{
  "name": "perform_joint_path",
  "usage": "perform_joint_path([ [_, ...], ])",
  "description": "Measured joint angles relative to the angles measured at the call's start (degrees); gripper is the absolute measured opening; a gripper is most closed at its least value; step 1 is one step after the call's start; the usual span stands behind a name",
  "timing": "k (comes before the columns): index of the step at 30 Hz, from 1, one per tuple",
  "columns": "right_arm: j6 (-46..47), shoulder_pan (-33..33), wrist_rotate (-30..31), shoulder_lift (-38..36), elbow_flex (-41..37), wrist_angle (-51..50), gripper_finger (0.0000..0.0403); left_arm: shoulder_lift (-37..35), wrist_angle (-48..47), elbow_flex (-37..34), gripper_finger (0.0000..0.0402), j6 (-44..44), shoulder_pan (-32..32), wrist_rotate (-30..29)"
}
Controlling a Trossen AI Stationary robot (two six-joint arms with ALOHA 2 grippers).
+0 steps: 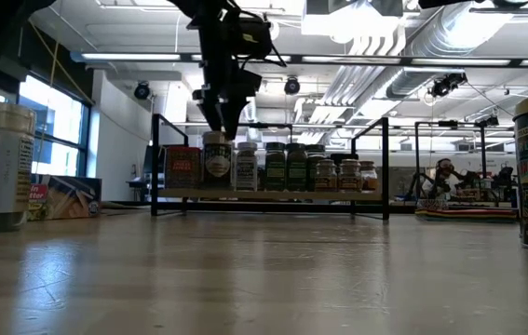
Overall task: Shelf spices
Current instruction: Put the bottom brown seasoning bottle on the shelf aligned with the white seasoning bottle, then put the brown seasoning bottle on the shelf aligned with the white seasoning bottle
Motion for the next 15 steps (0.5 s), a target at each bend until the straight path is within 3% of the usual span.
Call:
perform_joint_path([
  [6,-0.05,0.0,0.0,-0.01,0.0,0.01,0.0307,0.0,-0.38,2.57,0.0304,0.89,-2.23,-0.79],
  [15,-0.04,0.0,0.02,-0.01,0.0,0.0,0.0307,-0.04,-7.31,14.32,0.0304,1.88,-8.18,-5.09],
])
